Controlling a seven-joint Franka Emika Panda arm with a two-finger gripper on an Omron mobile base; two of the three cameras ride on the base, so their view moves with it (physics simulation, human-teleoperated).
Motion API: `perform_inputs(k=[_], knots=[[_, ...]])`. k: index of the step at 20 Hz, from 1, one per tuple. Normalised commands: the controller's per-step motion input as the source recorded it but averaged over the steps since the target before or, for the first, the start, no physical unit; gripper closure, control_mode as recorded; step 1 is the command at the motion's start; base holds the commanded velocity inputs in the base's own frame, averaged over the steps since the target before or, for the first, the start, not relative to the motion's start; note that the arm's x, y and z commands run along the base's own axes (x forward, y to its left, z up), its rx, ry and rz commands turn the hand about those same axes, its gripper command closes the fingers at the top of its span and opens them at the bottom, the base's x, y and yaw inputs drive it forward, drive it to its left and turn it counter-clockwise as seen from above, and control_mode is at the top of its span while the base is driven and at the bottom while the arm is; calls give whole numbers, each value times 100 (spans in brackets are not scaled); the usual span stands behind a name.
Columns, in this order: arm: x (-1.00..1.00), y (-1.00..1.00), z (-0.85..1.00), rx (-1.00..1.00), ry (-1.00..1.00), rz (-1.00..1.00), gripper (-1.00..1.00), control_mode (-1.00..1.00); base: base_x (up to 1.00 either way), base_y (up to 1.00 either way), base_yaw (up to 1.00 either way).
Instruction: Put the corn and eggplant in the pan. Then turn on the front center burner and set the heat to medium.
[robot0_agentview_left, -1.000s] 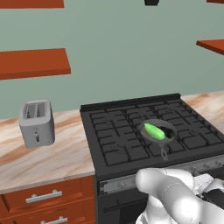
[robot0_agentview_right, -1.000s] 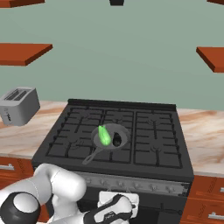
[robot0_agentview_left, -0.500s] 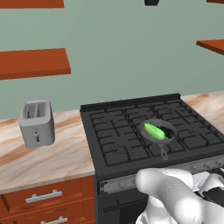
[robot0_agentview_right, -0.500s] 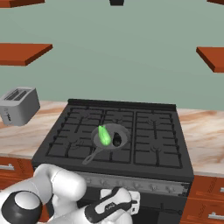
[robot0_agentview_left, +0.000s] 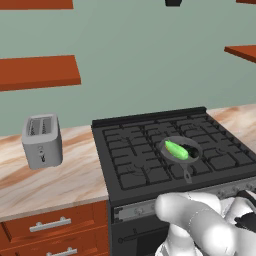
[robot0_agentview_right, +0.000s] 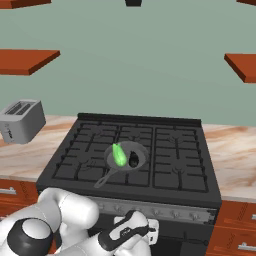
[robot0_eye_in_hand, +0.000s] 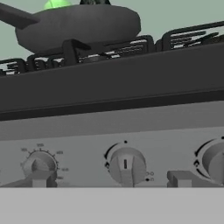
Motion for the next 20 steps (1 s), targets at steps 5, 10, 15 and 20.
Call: perform_inputs(k=[5,10,15,20], knots=[[11,0,0,0,0,0,-100,-100,0,0,0],[12,0,-3,0,0,0,-100,-100,0,0,0],[12,0,-10,0,0,0,-100,-100,0,0,0],[14,0,-21,0,0,0,-100,-100,0,0,0]])
